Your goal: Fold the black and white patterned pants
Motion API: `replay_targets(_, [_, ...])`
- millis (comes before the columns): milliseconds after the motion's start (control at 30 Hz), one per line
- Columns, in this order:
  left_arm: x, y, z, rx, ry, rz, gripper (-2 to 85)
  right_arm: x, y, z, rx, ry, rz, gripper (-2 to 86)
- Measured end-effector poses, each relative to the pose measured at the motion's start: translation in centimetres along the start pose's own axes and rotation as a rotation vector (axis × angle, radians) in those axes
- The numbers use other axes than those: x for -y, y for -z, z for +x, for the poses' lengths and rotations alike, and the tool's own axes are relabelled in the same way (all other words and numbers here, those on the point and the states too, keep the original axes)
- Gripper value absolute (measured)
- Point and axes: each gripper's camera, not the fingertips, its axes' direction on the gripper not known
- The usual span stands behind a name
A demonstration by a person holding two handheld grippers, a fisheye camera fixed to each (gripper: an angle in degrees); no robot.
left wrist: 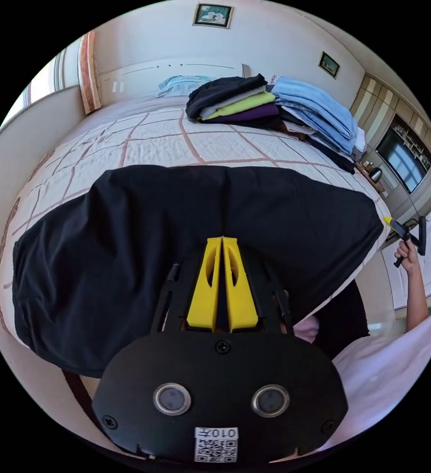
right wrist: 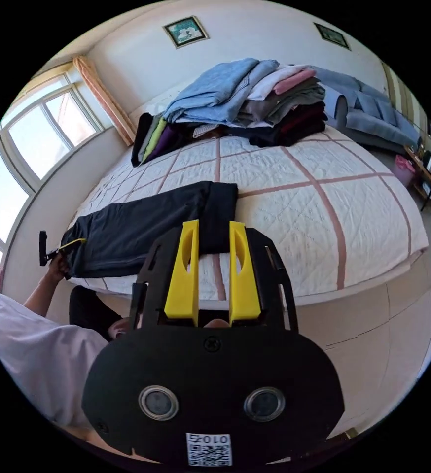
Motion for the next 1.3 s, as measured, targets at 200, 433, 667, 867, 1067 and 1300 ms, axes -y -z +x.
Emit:
replay_targets(200, [-0.5,3.0,2.0,0.018,-0.08,0.085,-0.2,-2.8,-0.4,1.8,0.0,-0.248,0.059,12.0])
replay_targets(433, [0.2,4.0,4.6,0.003,-0.191,0.101,-0.2,-4.3,0.0,2.4,0.053,-0.457,0.131,10.8])
replay_targets(667, [-1.0,4.1,5.0,-0.054,-0.209,0.114,-0.2,-5.8,-0.3,5.3,0.357,-0.623,0.138,10.0])
replay_targets(867, [-1.9,4.5,3.9,-0.069,-0.208,0.117,-0.2,-8.1,-1.8,7.2,0.617,-0.704,0.165,8.8])
replay_targets(1067, [-2.6,4.9,2.2,-0.073,-0.176,0.121,-0.2,-6.5,-1.4,2.3,0.513,-0.588,0.18,6.4])
replay_targets(1300, [-3.1,5.3,0.1,-0.037,-0.14,0.103,0.0,-5.3,0.5,-6.2,0.279,-0.467,0.167,3.7])
